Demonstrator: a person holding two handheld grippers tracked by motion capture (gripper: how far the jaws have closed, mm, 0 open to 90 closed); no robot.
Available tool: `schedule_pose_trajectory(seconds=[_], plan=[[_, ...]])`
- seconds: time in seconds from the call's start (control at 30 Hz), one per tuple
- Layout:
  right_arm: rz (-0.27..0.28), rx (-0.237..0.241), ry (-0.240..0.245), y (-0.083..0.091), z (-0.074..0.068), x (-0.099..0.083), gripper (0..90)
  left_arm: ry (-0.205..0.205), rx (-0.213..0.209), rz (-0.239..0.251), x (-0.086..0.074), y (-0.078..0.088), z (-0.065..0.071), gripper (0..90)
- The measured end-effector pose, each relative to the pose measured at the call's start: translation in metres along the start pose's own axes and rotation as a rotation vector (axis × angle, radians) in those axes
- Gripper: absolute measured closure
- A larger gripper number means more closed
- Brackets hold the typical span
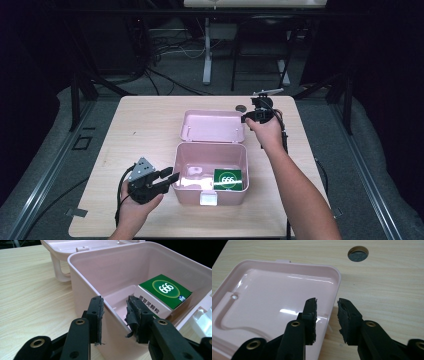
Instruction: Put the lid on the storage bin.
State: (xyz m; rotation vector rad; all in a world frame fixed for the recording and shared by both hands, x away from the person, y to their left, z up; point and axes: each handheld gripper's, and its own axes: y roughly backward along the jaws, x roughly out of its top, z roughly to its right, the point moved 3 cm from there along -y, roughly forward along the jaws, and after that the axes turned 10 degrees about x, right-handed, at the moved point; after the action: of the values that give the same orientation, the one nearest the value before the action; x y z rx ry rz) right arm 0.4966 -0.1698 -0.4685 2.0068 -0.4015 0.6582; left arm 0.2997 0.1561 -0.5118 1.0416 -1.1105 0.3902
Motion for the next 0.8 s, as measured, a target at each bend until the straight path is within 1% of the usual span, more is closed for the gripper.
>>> schedule_pose_trajectory(seconds=[0.03, 0.07, 0.3, 0.53, 0.57, 0.67, 0.73, 0.8], plan=[[0.0, 0.0, 0.0, 0.0, 0.0, 0.0, 68.6, 0.0, 0.0, 0.0, 0.0, 0.0, 0.0, 64.9], [-0.008, -0.003, -0.014, -0.003, 0.003, 0.001, 69.4, 0.0, 0.001, -0.002, 0.0, 0.0, 0.0, 64.9], [-0.019, -0.023, -0.036, -0.014, 0.011, 0.001, 70.4, -0.003, -0.001, -0.003, 0.0, 0.0, 0.0, 64.9], [-0.032, -0.027, -0.059, -0.023, 0.013, 0.001, 71.4, -0.002, 0.0, -0.002, 0.0, 0.0, 0.0, 64.8], [-0.033, -0.03, -0.069, -0.024, 0.013, 0.001, 71.6, -0.003, -0.001, -0.003, 0.0, 0.0, 0.0, 64.9], [-0.046, -0.033, -0.075, -0.028, 0.015, 0.001, 72.8, -0.002, -0.001, -0.002, 0.0, 0.0, 0.0, 64.9], [-0.043, -0.042, -0.078, -0.031, 0.016, 0.001, 74.0, -0.002, -0.002, -0.003, 0.0, 0.0, 0.0, 64.9], [-0.047, -0.036, -0.09, -0.034, 0.016, 0.0, 74.2, -0.001, -0.003, -0.003, 0.0, 0.0, 0.0, 64.8]])
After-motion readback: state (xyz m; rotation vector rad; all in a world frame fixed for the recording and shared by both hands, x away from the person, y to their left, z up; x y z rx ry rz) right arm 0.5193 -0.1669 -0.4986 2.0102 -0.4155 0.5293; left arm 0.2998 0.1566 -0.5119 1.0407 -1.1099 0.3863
